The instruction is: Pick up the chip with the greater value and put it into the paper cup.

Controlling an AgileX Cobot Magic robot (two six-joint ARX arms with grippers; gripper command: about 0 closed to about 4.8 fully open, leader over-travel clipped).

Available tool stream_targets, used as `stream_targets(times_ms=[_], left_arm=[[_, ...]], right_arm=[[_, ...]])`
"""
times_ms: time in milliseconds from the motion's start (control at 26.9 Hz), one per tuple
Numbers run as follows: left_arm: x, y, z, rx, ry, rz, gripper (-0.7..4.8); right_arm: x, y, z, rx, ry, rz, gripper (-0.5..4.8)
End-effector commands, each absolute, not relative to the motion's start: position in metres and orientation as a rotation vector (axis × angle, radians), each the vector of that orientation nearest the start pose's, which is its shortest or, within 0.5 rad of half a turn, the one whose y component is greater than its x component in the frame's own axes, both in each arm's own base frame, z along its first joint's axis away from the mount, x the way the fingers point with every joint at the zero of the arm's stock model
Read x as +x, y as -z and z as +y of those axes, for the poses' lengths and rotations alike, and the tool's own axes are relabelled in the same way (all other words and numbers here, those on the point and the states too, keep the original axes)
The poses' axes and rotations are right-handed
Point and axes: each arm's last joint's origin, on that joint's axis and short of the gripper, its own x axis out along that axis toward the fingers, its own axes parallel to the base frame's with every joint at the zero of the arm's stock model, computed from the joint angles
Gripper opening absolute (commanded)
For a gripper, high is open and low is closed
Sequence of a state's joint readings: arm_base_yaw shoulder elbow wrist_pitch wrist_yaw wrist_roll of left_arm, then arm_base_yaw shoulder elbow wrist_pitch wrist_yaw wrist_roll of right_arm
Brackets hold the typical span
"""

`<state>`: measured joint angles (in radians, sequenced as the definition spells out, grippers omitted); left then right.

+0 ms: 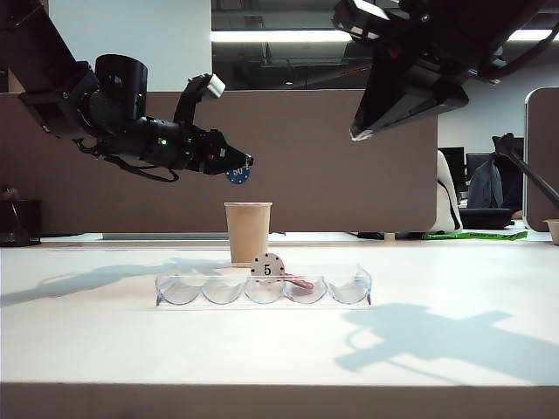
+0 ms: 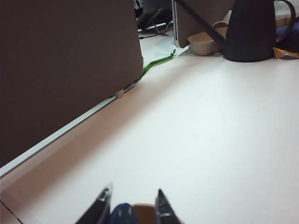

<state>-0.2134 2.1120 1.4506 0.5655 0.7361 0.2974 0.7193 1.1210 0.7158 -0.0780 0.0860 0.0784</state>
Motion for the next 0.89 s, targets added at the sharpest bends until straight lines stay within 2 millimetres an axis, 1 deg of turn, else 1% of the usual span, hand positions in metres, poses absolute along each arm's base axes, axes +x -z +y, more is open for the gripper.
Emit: stream_targets(times_ms=[37, 112, 484, 521, 633, 781, 893], left_arm=[[0.46, -0.222, -0.12, 0.256, 0.954, -0.074, 1.22], [0.461, -0.223, -0.12, 0.235, 0.955, -0.063, 1.21], [0.46, -0.223, -0.121, 0.233, 0.965, -0.064, 1.17], [0.46, -0.223, -0.121, 0.233, 0.965, -0.065, 1.06], [0.46, -0.224, -0.121, 0.222, 0.963, -0.067, -0.03], [0.46, -0.233, -0.118, 0.139, 0.954, -0.055, -0.06], [0.454, -0.254, -0.116, 0.151, 0.915, -0.097, -0.06]], right_arm=[[0.182, -0.257, 0.156, -0.115, -0.604, 0.464, -0.05], [0.182, -0.257, 0.156, -0.115, -0.604, 0.464, -0.05], [0.182, -0.257, 0.156, -0.116, -0.604, 0.465, -0.05], [0.182, -0.257, 0.156, -0.116, -0.603, 0.465, -0.06], [0.182, -0.257, 0.156, -0.114, -0.604, 0.462, -0.05], [0.183, -0.26, 0.156, -0.109, -0.58, 0.43, -0.05], [0.184, -0.265, 0.15, -0.151, -0.526, 0.382, -0.05]])
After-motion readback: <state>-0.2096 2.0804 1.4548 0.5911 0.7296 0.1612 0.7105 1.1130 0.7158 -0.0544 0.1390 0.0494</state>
